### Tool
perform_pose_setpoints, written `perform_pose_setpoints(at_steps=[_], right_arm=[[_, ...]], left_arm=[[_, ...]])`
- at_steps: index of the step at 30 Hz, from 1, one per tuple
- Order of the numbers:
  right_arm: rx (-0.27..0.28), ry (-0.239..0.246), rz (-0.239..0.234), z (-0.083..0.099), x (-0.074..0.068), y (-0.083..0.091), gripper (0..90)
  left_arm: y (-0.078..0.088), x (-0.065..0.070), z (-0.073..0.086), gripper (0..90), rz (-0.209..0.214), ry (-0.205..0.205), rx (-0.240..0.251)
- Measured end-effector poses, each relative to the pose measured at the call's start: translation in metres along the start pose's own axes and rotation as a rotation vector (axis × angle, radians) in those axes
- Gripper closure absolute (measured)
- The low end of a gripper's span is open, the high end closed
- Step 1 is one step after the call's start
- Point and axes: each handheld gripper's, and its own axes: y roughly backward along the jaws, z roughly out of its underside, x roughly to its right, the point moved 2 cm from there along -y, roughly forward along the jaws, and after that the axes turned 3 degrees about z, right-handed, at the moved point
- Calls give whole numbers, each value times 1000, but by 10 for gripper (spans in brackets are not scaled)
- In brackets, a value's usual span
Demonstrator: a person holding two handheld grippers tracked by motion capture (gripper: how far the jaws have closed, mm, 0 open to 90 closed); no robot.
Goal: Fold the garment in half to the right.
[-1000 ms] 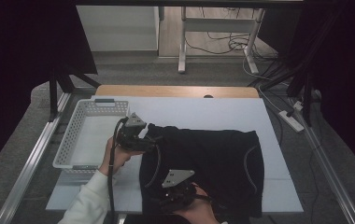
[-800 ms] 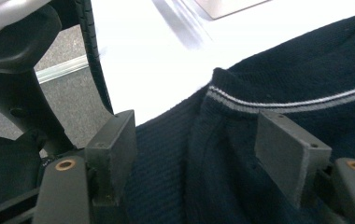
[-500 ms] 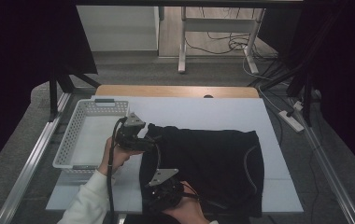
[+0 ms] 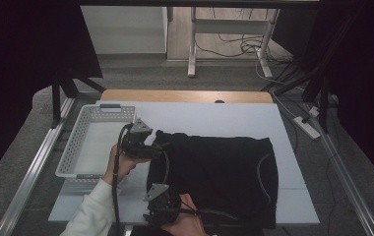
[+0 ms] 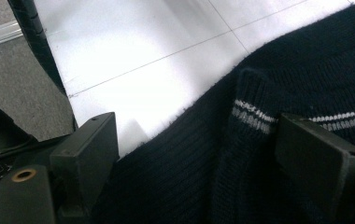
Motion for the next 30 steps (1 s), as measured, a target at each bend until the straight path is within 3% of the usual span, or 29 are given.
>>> perform_pose_setpoints(at_steps=[3,5,6,7,8,9,10,11,12,14,18,23,30], right_arm=[[-3,-8,7,1,2,2,214],[-9,-7,14,3,7,7,318],[-9,-7,14,3,7,7,318],[-11,-9,15,4,9,9,369],[-14,5,20,7,13,13,477],[-14,5,20,7,13,13,477],[-8,20,25,9,16,15,627],[-8,20,25,9,16,15,627],[-1,39,36,12,22,18,723],[2,29,24,13,25,19,739],[44,-45,-59,18,37,26,761],[106,-49,-79,22,40,37,764],[148,-51,-92,24,44,47,763]], left_arm=[[1,-2,0,177,-2,3,2],[2,-3,0,178,-4,9,5],[3,-3,1,178,-4,11,7],[3,-4,1,178,-6,12,7],[3,-4,1,178,-6,12,7],[3,-4,1,178,-7,13,8],[3,-4,0,178,-7,13,8],[3,-4,0,178,-7,14,7],[3,-5,1,177,-8,16,7],[3,-5,1,177,-8,17,7],[4,-8,1,177,-20,27,7],[3,-13,2,177,-40,41,-2],[-3,-15,1,160,-84,64,-28]])
